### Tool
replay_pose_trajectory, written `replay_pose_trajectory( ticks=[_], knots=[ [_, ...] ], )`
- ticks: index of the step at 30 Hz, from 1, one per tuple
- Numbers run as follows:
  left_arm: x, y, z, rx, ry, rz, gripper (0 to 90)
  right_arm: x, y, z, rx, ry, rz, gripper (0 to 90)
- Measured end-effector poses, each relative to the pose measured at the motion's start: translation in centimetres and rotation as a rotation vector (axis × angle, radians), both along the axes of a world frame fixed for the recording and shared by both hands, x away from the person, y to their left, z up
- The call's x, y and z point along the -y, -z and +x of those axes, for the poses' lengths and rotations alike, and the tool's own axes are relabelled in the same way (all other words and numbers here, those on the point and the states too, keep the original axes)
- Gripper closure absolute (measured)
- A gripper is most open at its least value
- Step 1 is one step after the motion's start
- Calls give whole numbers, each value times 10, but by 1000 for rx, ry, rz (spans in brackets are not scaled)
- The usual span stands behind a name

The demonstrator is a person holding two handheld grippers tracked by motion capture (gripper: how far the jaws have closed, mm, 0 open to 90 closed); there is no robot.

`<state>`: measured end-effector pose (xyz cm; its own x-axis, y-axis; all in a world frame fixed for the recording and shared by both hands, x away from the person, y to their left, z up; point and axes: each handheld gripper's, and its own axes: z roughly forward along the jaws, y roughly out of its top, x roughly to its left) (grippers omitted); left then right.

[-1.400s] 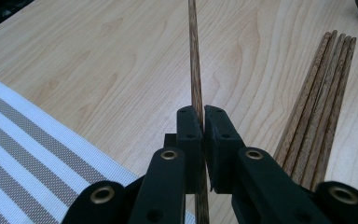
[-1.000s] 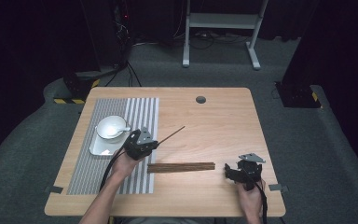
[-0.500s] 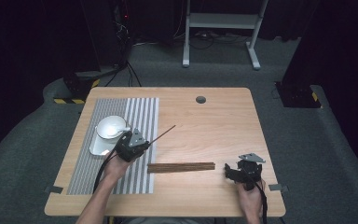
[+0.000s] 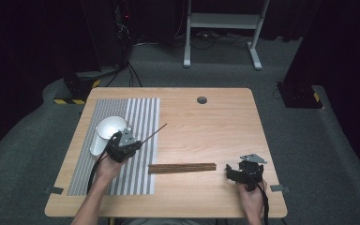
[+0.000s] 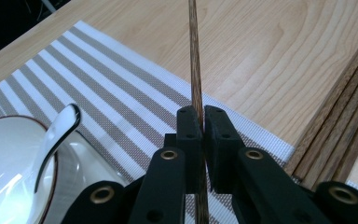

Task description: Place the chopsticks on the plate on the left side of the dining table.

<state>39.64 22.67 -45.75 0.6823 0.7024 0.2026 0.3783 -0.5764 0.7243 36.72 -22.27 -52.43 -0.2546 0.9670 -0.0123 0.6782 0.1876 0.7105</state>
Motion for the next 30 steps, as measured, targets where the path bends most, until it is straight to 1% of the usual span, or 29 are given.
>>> replay_pose_trajectory(
  ticks=[6, 10, 11, 15, 20, 27, 30],
  knots=[
    [-13, -1, -2, 0, -27, -8, 847, 0, 0, 0, 0, 0, 0, 130],
    [-19, -3, -2, 3, -34, 12, 847, 0, 0, 0, 0, 0, 0, 130],
    [-19, -2, -3, -1, -38, 9, 847, 0, 0, 0, 0, 0, 0, 130],
    [-25, 0, -3, -3, -47, 20, 847, 0, 0, 0, 0, 0, 0, 130],
    [-32, 0, -5, -7, -60, 9, 847, 0, 0, 0, 0, 0, 0, 130],
    [-42, 2, -7, -13, -75, 19, 847, 0, 0, 0, 0, 0, 0, 130],
    [-46, 4, -7, -15, -84, 16, 847, 0, 0, 0, 0, 0, 0, 130]
  ],
)
